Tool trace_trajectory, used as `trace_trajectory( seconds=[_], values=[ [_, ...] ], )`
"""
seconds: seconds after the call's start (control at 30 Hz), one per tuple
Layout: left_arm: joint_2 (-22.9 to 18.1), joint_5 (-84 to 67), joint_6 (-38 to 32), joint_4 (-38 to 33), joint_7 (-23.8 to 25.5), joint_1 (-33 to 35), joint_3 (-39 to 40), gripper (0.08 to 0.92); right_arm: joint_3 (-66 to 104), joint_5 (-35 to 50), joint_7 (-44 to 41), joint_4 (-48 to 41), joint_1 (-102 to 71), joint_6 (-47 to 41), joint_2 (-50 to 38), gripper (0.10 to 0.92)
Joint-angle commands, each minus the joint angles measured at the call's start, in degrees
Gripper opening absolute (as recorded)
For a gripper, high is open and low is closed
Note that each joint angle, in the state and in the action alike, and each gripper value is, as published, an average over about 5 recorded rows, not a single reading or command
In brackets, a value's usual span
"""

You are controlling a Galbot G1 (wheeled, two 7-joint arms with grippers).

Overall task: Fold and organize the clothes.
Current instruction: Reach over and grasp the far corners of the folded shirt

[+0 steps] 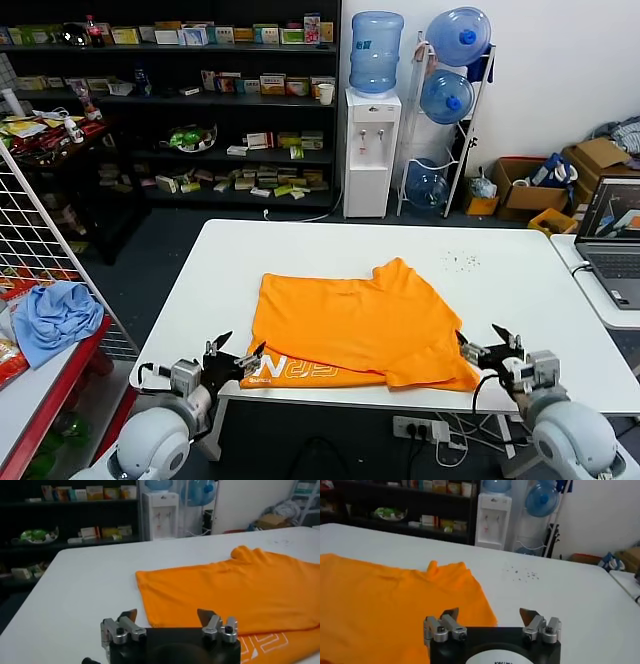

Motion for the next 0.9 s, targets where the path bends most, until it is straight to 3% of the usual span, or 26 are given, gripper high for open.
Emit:
trace_trajectory(
  seconds=[0.03,0.43,0.63,0.9],
  values=[
    [-2.47,-3.38,1.08,10.63,0.05,-16.32,5.89,0.820,-7.08,3.73,-1.72,-11.02,17.20,-0.91,0.01,0.822],
    [-12.51,-5.41,0.56,35.85,1.67,-36.36,16.36,0.823,-17.88,-1.18,-12.05,-38.60,41.81,-7.81,12.10,0.823],
    [-16.82,-3.22,-0.87,44.87,2.16,-39.56,16.74,0.823,-16.49,-6.09,-15.65,-49.88,45.27,-6.48,17.69,0.823],
    [-20.69,2.25,-1.60,53.22,3.40,-41.12,15.65,0.823,-15.00,-10.92,-21.09,-55.62,45.81,-4.80,22.15,0.823]
  ],
)
